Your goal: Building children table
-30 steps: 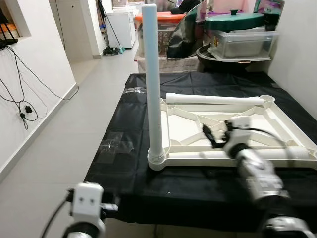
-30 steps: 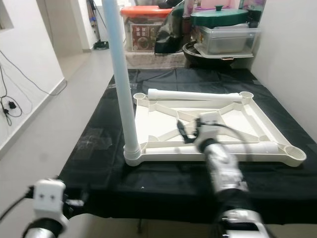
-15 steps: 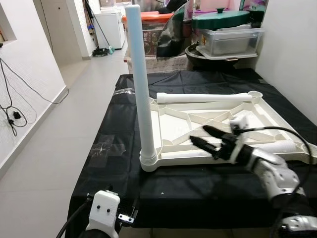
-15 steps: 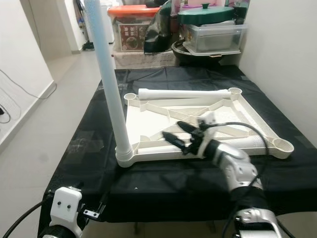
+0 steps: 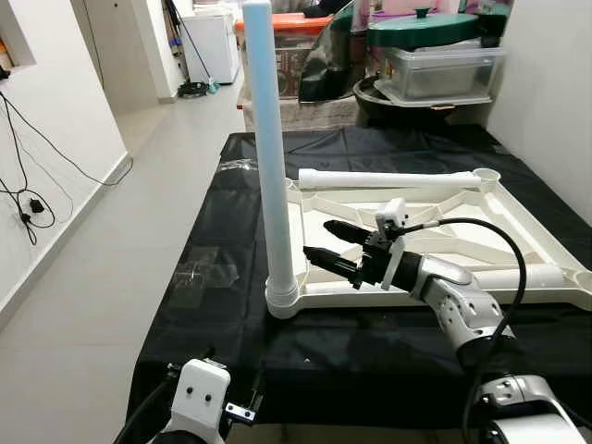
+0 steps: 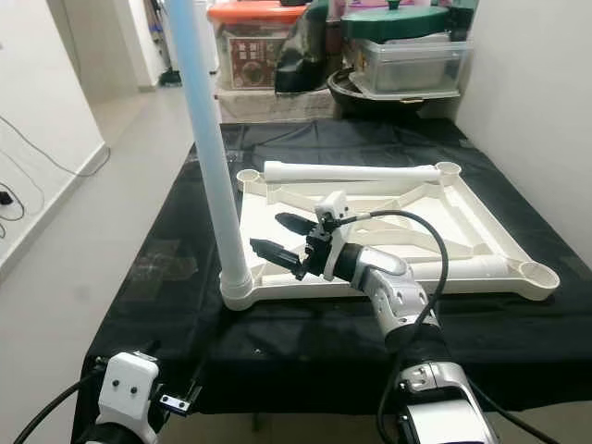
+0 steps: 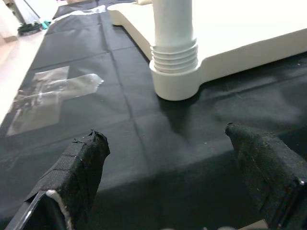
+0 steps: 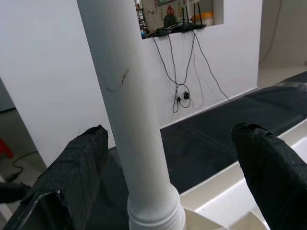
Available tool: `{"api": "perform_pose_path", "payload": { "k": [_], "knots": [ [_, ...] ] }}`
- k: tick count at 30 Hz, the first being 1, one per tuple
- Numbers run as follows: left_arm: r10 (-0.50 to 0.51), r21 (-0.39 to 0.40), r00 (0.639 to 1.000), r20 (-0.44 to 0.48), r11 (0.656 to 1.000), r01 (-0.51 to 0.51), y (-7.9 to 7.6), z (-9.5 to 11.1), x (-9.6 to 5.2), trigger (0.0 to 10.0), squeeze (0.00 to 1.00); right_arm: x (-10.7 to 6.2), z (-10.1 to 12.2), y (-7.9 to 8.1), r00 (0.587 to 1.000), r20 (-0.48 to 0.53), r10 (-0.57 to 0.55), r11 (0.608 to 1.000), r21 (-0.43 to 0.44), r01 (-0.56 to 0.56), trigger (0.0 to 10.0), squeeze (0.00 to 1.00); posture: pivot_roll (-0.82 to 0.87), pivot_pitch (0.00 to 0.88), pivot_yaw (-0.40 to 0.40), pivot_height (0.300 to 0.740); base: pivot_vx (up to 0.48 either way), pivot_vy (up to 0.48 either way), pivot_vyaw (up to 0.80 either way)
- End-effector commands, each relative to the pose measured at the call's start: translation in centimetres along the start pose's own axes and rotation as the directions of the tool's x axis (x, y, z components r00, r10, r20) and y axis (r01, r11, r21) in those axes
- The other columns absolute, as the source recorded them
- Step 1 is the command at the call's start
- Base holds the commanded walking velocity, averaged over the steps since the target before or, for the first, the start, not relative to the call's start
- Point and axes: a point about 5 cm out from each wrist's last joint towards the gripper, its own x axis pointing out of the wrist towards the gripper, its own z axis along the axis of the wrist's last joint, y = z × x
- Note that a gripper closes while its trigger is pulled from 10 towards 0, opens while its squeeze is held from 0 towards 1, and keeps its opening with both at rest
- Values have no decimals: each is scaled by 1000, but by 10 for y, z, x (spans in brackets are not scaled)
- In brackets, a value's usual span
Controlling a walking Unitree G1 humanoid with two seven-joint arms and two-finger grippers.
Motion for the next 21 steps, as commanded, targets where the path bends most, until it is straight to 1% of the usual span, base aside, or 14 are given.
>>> {"api": "perform_pose_path", "payload": {
  "k": [1, 2, 6, 13, 15, 18, 19, 21],
  "knots": [
    [-4, 13, 1000, -5, 1000, 4, 0, -1, -2, 10000, 0, 5, 3, 1, 1000, 4, 14, 1000, -7, -14, 10000, 0, 14, 53, 4, 740, 0, 0, 0],
    [-10, 20, 1000, 0, 1000, 10, -1, 0, -2, 10000, 0, 12, 4, 3, 1000, 11, 29, 1000, -8, -29, 10000, 0, 13, 56, 5, 740, 0, 0, 0],
    [-14, 23, 1000, 2, 1000, 14, -2, 0, -2, 10000, 0, 15, 4, 5, 999, 13, 41, 999, -8, -41, 10000, 0, 13, 56, 5, 740, 0, 0, 0],
    [-15, 25, 1000, 3, 1000, 15, -4, 0, -3, 10000, 0, 31, 5, 12, 995, 25, 92, 996, -7, -92, 10000, 0, 17, 65, 3, 740, 0, 0, 0],
    [-15, 25, 1000, 3, 1000, 15, -4, 0, -3, 10000, 0, 31, 5, 12, 995, 25, 92, 996, -7, -92, 10000, 0, 17, 65, 3, 740, 0, 0, 0],
    [-12, 27, 1000, 5, 1000, 12, -4, 1, -3, 10000, 0, 42, 7, 15, 993, 36, 116, 993, -11, -116, 10000, 0, 21, 68, -4, 740, 0, 0, 0],
    [-12, 27, 1000, 5, 1000, 12, -4, 1, -3, 10000, 0, 42, 7, 15, 993, 36, 116, 993, -11, -116, 10000, 0, 21, 68, -4, 740, 0, 0, 0],
    [-11, 29, 1000, 6, 1000, 11, -4, 1, -4, 10000, 0, 48, 8, 17, 991, 39, 131, 991, -11, -130, 10000, 0, 21, 68, -4, 740, 0, 0, 0]
  ]
}}
